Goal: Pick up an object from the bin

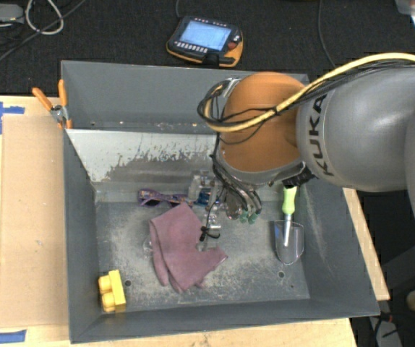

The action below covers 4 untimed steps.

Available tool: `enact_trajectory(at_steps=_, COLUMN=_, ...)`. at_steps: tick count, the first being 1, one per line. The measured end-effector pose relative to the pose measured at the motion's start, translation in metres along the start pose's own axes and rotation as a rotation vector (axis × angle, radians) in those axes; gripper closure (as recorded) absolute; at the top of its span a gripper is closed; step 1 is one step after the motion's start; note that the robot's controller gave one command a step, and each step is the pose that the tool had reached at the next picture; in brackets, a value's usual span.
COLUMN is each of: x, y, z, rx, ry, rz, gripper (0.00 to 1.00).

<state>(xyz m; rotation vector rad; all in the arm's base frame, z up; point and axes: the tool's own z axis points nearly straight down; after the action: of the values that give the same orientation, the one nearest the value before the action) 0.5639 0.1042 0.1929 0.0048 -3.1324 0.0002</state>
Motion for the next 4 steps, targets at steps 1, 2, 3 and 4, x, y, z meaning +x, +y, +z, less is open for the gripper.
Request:
enact_trajectory(at_steps=1, x=-0.001, y=-0.001, z=-0.005, rx=-0.001, ry=-0.008, rz=0.005, gripper=0.00)
enact_trajectory(at_steps=2, x=0.001, y=0.042, z=0.090, rx=0.000, ry=-0.007, rz=-0.621, gripper=0.00)
enact_trajectory(at_steps=3, x=-0.046, y=0.043, z=0.071, rx=-0.001, ry=-0.009, rz=-0.522, gripper=0.00)
enact_trajectory(at_steps=4, x=0.039, y=0.026, z=0.087, rx=-0.001, ry=-0.006, rz=-1.092, gripper=0.00)
